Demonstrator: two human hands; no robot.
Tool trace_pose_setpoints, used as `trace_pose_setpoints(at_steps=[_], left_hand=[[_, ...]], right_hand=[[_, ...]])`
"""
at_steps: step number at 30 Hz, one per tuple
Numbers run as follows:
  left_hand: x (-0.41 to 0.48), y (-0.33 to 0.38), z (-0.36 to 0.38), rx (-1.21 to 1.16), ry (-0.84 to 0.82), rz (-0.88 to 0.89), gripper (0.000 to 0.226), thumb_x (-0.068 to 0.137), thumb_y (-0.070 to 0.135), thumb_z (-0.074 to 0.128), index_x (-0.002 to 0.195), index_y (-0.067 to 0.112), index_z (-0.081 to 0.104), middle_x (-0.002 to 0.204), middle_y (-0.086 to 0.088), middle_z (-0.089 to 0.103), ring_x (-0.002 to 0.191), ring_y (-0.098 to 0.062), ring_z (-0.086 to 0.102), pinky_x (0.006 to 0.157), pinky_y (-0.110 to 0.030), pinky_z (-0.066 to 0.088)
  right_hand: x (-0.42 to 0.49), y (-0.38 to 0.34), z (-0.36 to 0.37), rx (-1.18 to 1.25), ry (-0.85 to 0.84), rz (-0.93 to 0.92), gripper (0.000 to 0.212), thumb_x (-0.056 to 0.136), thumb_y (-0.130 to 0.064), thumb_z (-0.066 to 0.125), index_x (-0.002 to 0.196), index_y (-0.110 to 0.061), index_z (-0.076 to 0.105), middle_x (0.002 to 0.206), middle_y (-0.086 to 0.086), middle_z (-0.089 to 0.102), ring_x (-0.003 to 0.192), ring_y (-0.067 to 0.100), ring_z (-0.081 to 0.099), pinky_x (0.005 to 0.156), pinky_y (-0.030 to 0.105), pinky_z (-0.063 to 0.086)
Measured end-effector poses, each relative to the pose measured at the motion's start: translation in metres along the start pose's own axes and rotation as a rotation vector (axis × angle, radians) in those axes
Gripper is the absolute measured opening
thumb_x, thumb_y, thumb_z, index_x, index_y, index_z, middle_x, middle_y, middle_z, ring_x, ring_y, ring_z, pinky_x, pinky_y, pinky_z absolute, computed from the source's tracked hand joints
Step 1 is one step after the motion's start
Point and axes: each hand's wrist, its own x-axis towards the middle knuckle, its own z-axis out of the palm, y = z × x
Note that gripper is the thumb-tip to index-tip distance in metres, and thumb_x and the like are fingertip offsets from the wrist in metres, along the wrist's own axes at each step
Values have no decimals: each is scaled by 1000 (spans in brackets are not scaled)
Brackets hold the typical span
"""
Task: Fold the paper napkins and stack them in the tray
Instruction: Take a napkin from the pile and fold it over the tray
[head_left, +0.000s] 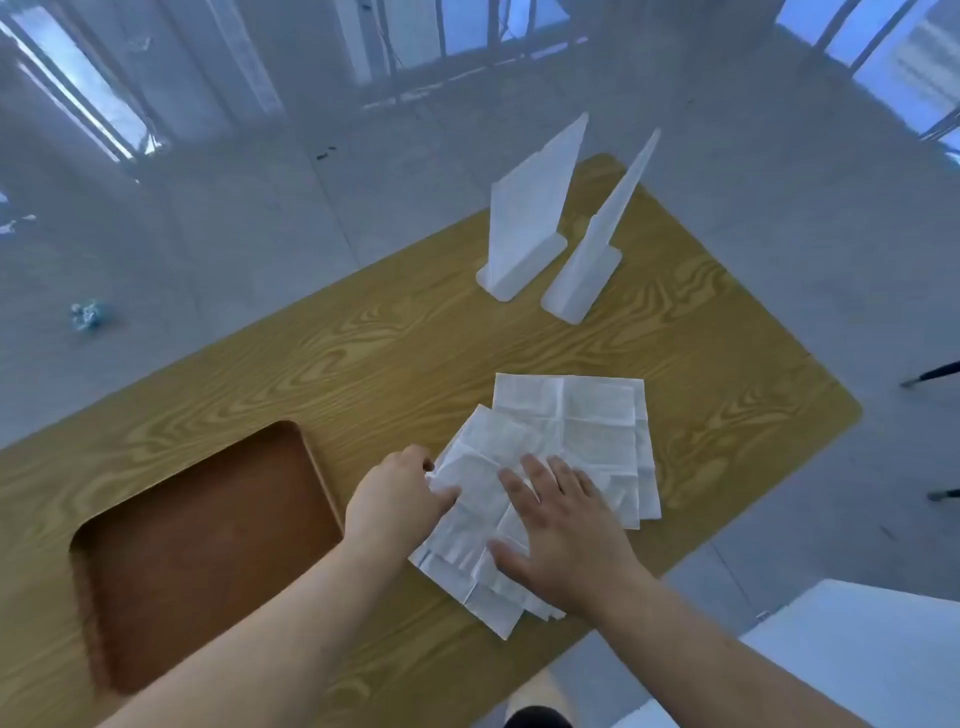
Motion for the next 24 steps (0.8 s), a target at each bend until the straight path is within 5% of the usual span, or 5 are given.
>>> trace_pose_setpoints(at_steps=[9, 16, 24], left_hand=[[17, 6, 7, -30, -44, -116, 45, 84, 58, 75, 113, 25, 64, 101, 10, 60, 78, -5, 57, 54, -23, 39], [29, 14, 3, -60, -107, -77, 24, 84, 50, 74, 80, 30, 61, 94, 9, 61, 78, -9, 58, 55, -24, 40], [21, 29, -13, -479, -232, -100, 22, 73, 36, 67, 64, 23, 51, 58, 13, 51, 56, -11, 45, 52, -30, 37]], right_hand=[[12, 7, 14, -28, -39, -68, 85, 96, -74, 21, 165, -28, 3, 175, 10, 8, 160, 35, 8, 127, 51, 8], [14, 10, 18, 3, -43, -73, 84, 96, -74, 21, 165, -29, 4, 176, 9, 8, 160, 33, 8, 128, 49, 7], [2, 37, 3, 227, 277, 90, 69, 98, -68, 37, 149, -22, 43, 149, 0, 52, 137, 22, 45, 114, 38, 39]])
